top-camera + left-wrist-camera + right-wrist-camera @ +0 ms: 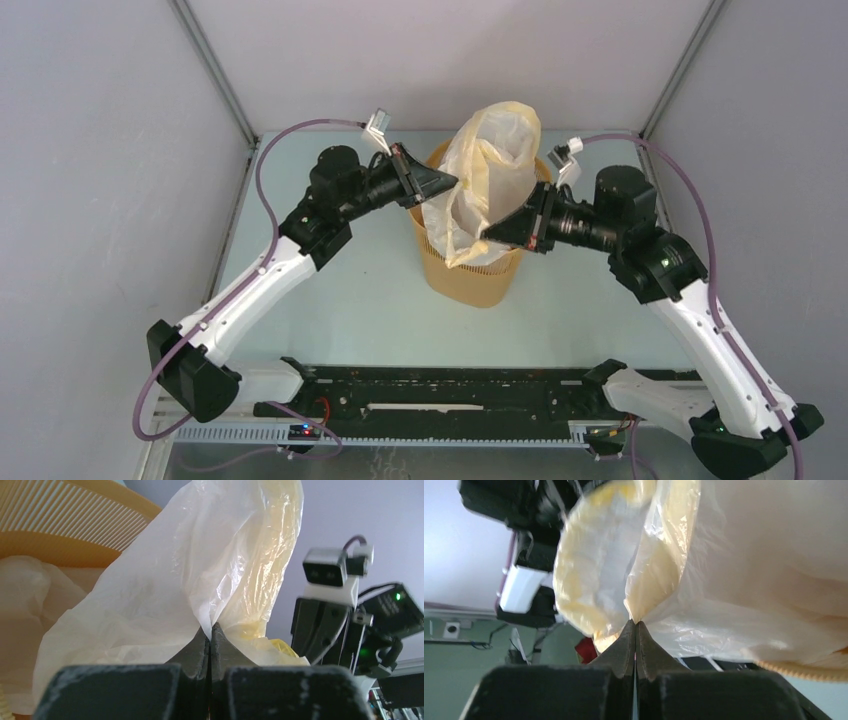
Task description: Put the trash bags into the trash bin
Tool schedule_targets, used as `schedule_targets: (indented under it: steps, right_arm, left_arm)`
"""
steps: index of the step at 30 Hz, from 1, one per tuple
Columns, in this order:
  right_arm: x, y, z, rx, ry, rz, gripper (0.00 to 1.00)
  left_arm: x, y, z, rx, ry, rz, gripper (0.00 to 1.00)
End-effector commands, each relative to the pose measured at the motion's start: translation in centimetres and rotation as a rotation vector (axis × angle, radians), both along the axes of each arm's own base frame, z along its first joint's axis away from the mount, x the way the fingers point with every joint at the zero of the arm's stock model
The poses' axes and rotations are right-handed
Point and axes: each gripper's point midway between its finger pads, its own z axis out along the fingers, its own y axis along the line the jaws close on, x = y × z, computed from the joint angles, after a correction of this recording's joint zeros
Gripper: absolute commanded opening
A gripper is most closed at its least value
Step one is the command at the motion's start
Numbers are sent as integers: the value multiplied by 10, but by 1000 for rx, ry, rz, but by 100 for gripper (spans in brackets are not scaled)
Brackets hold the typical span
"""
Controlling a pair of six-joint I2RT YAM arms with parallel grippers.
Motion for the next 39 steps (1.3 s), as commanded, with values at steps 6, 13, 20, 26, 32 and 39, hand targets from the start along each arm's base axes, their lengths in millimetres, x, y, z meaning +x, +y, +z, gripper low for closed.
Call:
schedule_targets:
  steps: [6,13,20,26,32,39]
  right_arm:
    - [-36,-15,-33,-138,-127,-28,2]
    - [-41,-26,-33,-179,-160,-31,42]
    - [0,-60,15,-12,-172,-290,83]
    - [42,-66,50,109,-162,-314,84]
    - [60,-42,66,183,-215,-200,78]
    - [67,-24,48,166,-154,-126,49]
  left_arm:
    - [13,20,4,-112,64,54,0]
    - [8,18,4,-153,81,11,0]
    - [2,20,4,-152,76,2,0]
    - [-1,21,5,-149,72,-2,0]
    - [-1,22,6,-147,73,2,0]
    - [1,20,15,-149,56,-5,4]
